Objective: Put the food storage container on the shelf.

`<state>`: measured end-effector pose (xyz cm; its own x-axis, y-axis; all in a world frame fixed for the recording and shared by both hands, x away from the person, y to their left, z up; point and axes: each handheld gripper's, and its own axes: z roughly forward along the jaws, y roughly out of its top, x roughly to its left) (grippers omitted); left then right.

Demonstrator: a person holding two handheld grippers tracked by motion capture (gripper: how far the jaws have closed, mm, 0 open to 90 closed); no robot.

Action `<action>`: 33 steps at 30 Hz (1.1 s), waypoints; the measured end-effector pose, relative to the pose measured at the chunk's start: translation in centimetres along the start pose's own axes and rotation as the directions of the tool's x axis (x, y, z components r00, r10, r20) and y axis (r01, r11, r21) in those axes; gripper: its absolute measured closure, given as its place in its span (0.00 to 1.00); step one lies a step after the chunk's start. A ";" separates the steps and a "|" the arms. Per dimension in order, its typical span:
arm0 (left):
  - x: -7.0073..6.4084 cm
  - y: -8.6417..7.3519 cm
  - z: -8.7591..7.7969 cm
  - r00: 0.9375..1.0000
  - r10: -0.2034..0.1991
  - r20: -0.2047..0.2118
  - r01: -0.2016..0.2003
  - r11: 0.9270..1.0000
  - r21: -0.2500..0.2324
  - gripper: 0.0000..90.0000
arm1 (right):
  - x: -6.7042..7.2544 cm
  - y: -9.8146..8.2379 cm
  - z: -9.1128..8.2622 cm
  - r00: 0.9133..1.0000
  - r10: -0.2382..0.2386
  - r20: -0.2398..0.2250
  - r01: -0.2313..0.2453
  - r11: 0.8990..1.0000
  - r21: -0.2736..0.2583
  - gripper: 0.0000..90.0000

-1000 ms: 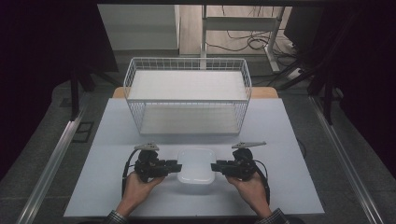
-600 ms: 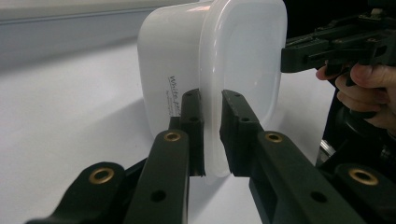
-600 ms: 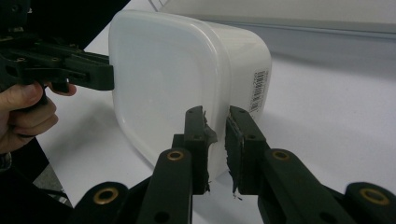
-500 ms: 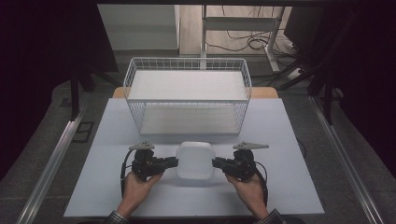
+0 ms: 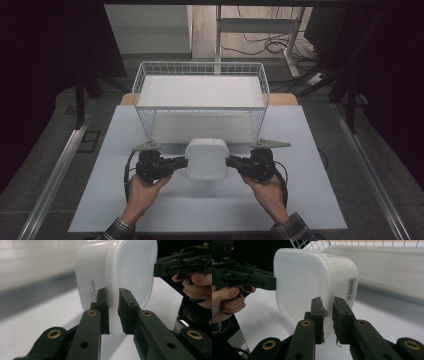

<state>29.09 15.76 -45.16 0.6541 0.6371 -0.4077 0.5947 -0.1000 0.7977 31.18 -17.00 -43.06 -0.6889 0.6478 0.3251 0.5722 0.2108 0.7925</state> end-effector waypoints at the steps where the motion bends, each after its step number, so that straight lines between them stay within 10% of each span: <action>1: 0.0 0.0 0.0 1.000 0.000 0.000 0.000 1.000 0.000 0.89 | 0.0 0.3 -0.1 1.000 -0.005 0.000 0.005 1.000 -0.003 0.87; 33: -1.1 10.8 -4.1 0.992 0.089 -0.085 -0.098 0.988 -0.116 0.89 | 1.3 11.6 -1.9 0.993 -0.114 0.024 0.116 0.985 -0.125 0.87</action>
<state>32.88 17.13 -34.27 0.6622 0.6884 -0.2959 0.4692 -0.0731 0.8800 36.08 -15.05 -32.45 -0.7385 0.6373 0.2202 0.4282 0.1910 0.8833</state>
